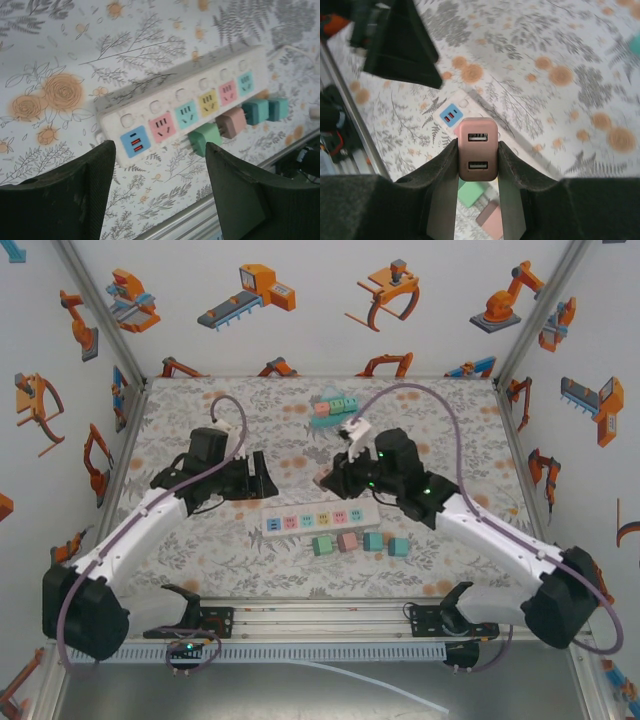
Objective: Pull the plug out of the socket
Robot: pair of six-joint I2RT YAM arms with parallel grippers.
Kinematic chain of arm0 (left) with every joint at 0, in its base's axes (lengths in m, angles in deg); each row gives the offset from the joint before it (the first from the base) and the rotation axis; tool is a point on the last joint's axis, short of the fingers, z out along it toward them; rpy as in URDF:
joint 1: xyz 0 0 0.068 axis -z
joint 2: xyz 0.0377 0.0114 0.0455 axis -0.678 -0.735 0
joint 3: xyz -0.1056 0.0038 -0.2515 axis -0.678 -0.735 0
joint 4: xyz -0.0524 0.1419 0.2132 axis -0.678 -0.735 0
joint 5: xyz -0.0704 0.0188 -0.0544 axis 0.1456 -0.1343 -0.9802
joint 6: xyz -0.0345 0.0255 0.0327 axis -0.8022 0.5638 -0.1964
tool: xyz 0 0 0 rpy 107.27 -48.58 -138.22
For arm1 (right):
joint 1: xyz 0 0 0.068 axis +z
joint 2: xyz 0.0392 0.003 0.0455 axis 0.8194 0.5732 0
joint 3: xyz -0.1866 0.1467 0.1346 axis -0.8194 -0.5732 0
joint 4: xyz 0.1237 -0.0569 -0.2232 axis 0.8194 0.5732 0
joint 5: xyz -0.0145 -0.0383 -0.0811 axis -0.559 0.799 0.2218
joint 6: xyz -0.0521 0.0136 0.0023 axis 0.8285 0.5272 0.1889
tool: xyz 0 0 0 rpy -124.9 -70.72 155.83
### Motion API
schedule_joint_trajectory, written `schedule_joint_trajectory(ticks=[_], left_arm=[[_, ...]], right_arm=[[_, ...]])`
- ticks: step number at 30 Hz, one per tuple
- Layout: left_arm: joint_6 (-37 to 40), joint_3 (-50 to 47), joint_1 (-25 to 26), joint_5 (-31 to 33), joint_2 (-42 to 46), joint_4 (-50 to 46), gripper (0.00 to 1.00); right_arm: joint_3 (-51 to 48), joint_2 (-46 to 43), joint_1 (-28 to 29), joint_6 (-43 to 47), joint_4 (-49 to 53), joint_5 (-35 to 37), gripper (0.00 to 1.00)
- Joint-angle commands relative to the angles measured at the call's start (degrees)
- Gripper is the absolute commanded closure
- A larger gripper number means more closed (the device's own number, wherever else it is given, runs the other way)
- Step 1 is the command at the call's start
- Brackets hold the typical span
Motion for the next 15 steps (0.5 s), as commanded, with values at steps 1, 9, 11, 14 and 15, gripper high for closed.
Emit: schedule_joint_trajectory(ticks=[1,9,11,14,15], left_arm=[[4.84,0.77,-0.27,-7.03,2.8,0.26,0.3],[12.51,-3.13,0.31,-17.4,13.23,5.51,0.22],[14.77,-3.34,0.46,-18.51,15.48,4.37,0.2],[18.32,-3.96,0.69,-21.51,18.42,2.92,0.17],[19.4,-4.19,0.78,-23.03,19.57,2.52,0.16]], right_arm=[[-4.64,-6.34,-2.7,-18.07,0.22,7.58,0.87],[-17.34,-31.19,-9.63,-38.46,14.0,22.28,0.88],[-19.15,-38.02,-10.67,-41.09,20.91,26.15,0.88],[-21.62,-48.85,-11.09,-44.43,31.33,32.25,0.89],[-22.45,-52.53,-11.09,-45.65,34.79,33.86,0.89]])
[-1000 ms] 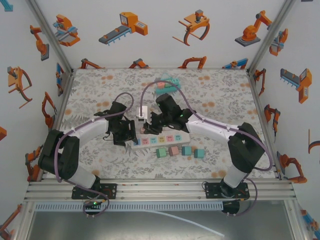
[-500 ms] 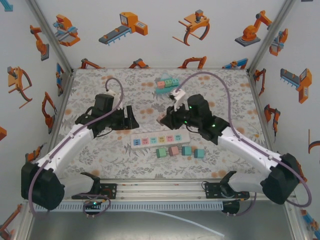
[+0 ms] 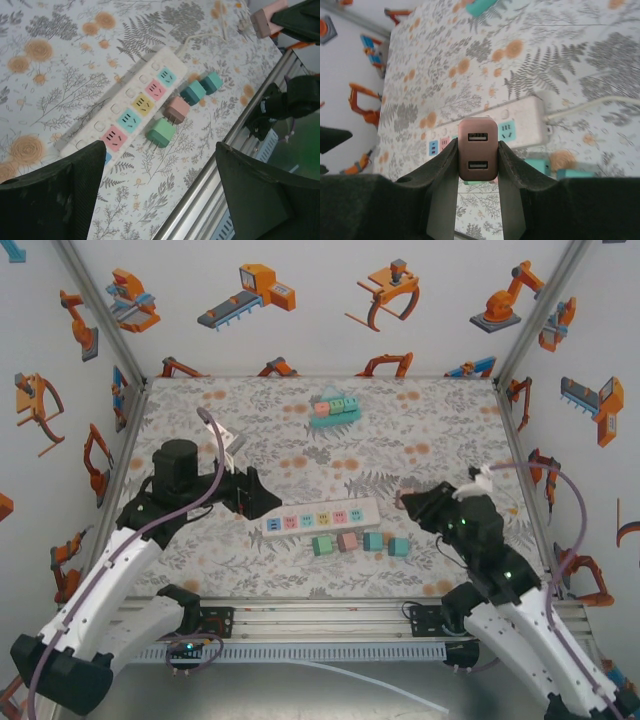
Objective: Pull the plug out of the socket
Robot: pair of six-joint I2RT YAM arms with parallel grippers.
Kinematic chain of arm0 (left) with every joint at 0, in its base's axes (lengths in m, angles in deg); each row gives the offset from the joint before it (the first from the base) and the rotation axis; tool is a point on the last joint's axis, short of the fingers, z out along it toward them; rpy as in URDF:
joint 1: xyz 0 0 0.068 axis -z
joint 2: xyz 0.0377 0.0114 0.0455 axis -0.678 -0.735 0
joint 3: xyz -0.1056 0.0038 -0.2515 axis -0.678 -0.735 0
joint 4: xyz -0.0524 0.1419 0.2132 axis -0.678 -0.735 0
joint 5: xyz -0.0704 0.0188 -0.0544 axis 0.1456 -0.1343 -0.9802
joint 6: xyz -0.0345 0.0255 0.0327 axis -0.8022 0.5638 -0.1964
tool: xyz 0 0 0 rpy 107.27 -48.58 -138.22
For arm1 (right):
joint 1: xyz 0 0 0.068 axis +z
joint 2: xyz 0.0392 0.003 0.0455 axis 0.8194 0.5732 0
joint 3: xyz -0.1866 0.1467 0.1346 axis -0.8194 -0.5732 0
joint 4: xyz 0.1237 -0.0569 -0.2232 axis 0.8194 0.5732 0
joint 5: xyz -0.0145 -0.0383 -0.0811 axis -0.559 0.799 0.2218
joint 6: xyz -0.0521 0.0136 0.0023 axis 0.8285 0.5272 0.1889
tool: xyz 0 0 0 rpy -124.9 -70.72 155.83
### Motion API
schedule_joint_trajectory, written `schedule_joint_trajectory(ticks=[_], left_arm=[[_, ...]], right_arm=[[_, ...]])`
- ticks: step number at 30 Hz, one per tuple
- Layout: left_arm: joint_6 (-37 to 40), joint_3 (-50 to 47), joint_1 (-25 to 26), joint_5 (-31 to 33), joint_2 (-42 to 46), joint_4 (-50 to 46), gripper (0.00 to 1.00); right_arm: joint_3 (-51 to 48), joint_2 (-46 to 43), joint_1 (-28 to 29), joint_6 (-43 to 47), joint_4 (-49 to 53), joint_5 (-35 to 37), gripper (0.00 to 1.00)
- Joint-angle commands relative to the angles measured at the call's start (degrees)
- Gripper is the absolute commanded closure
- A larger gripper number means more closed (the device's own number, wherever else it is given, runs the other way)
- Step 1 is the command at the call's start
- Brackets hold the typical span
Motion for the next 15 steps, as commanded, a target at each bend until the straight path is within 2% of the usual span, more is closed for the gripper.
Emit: schedule_joint_trajectory(ticks=[1,4,7,11,15], left_arm=[[7.0,-1.39,0.53,-6.99,3.03,-1.05,0.15],[8.73,-1.32,1.27,-10.6,4.63,-2.47,0.13],[9.55,-1.06,2.43,-12.77,5.06,-3.39,0.1],[10.1,-0.72,4.1,-12.72,4.33,-3.86,0.09],[10.5,-0.1,5.72,-11.53,3.1,-3.86,0.08]], right_arm=[[-2.43,-10.35,-0.27,-8.57,15.78,10.07,0.9],[-3.45,-17.31,-0.28,-11.05,23.5,12.23,0.92],[-3.69,-19.01,-0.29,-10.94,27.61,11.89,0.91],[-4.36,-13.88,-0.33,-11.6,29.12,9.45,0.89],[-4.88,-4.86,-0.34,-11.39,27.09,7.25,0.87]])
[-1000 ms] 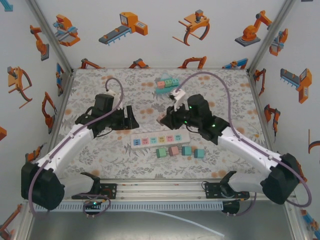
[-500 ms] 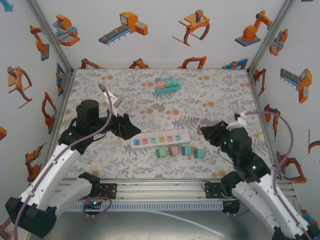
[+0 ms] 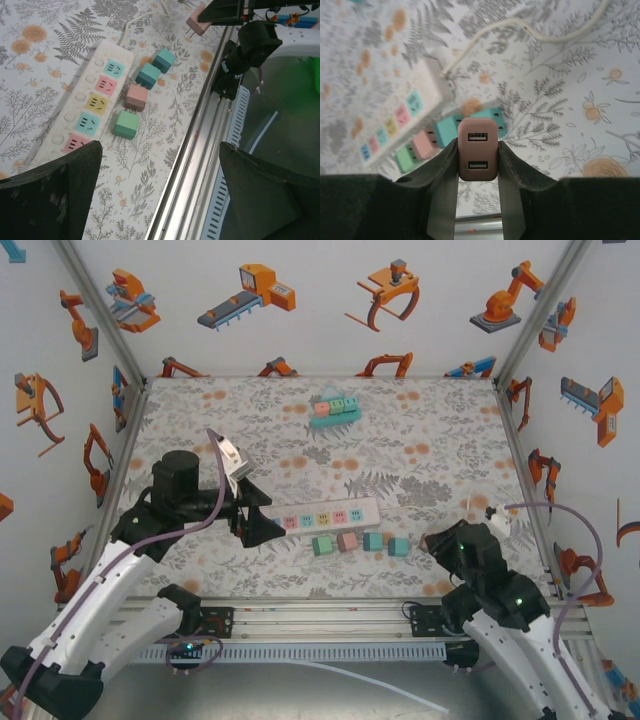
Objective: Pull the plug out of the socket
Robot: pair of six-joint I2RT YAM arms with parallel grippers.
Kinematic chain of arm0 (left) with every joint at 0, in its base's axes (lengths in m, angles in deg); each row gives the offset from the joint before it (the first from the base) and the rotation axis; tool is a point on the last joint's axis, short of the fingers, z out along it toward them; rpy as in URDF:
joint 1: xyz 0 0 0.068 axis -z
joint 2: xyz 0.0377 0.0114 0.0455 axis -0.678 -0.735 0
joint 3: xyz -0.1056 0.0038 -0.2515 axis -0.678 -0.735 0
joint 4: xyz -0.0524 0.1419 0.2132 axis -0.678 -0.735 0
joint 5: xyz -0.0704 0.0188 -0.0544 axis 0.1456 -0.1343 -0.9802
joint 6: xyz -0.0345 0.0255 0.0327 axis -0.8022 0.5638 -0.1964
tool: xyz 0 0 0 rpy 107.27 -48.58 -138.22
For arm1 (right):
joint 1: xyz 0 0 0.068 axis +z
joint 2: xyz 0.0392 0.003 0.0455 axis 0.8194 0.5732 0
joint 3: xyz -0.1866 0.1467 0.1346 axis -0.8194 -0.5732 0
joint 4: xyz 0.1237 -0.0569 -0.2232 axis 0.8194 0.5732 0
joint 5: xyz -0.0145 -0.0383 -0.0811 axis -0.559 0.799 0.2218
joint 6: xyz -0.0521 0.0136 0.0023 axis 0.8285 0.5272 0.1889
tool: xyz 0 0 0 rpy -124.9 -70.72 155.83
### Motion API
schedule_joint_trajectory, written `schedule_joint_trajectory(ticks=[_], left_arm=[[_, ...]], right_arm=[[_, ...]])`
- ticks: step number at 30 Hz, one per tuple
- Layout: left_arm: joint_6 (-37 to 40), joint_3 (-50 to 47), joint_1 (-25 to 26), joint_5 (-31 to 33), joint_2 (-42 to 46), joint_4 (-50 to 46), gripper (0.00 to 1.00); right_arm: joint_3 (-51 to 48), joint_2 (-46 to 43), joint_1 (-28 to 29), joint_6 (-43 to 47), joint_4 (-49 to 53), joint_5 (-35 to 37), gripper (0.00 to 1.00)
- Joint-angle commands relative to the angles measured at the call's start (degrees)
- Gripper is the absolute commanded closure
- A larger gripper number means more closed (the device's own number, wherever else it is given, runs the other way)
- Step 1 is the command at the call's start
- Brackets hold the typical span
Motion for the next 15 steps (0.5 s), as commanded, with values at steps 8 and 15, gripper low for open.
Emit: schedule_joint_trajectory(ticks=[8,15], left_arm=[[1.7,0.22,2.32,0.48,-0.09,-0.57,0.0],[1.03,-0.15,2.46,1.92,1.08,-1.08,0.03]], right_arm=[[-4.81,12.41,-0.72,0.58,-12.54,-2.19,0.86],[-7.48,15.43,-3.0,1.06,-17.55,-3.06,0.85]])
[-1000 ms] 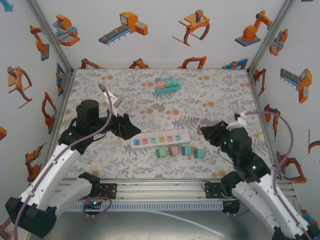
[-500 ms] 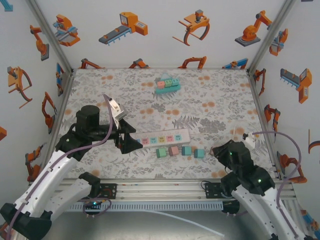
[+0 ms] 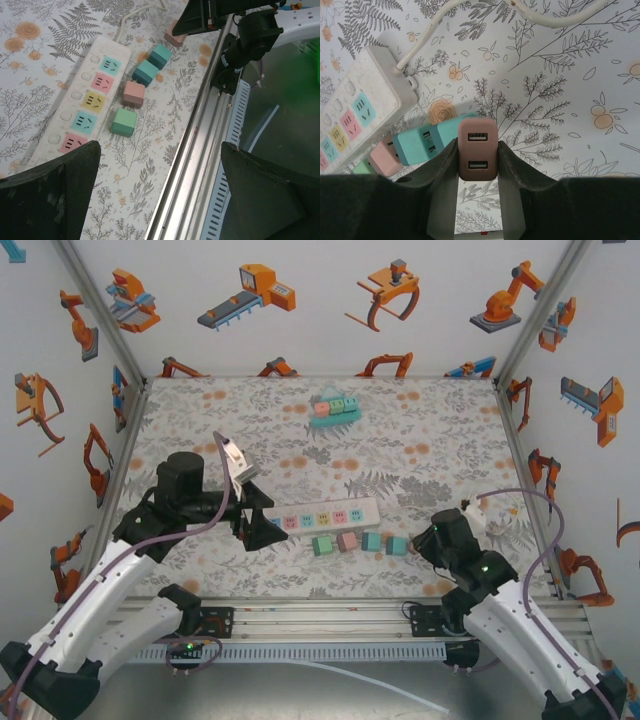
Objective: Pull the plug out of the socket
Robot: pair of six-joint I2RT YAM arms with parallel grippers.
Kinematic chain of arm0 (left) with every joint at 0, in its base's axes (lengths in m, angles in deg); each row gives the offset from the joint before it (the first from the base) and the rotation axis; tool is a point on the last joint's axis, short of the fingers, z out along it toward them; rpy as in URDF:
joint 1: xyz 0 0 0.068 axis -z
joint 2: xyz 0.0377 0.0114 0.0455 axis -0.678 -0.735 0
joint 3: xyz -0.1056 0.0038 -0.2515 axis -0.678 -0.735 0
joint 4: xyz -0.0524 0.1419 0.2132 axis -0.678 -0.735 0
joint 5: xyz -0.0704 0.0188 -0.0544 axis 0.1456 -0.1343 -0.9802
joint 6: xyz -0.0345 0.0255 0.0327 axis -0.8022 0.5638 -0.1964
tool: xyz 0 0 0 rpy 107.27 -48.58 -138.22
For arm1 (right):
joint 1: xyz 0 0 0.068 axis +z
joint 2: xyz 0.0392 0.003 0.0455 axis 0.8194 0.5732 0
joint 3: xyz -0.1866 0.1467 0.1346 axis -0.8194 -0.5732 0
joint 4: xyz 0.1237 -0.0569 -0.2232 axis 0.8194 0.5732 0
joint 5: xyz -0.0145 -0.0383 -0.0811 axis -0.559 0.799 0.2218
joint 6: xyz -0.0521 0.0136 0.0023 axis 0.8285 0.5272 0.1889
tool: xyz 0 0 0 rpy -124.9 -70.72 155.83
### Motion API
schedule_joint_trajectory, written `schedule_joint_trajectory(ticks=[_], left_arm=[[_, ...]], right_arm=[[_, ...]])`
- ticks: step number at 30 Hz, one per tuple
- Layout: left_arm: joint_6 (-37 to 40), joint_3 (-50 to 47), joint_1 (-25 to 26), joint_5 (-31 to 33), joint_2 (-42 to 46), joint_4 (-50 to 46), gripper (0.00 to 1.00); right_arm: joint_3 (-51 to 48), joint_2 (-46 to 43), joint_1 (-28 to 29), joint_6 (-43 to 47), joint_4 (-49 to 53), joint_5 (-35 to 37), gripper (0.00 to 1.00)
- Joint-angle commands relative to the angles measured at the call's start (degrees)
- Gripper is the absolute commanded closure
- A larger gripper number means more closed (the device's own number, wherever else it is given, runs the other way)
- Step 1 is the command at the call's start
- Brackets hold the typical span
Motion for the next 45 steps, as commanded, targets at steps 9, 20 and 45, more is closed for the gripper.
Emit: schedule_joint_trajectory(ticks=[9,20,45], left_arm=[[0.26,-0.33,0.53,1.06,0.76,-0.74,0.03],[0.01,0.02,0.53,1.46,-0.47,-0.7,0.03],[-0.97,0.98,0.67,8.68,-2.78,1.97,0.03]], right_arm=[[-4.7,0.1,-3.0,1.27,-9.98,-5.54,0.82],[-4.01,2.75,-3.22,1.46,-7.23,-4.3,0.64],[43.94,38.6,-3.24,33.98,-6.68,-0.59,0.52]])
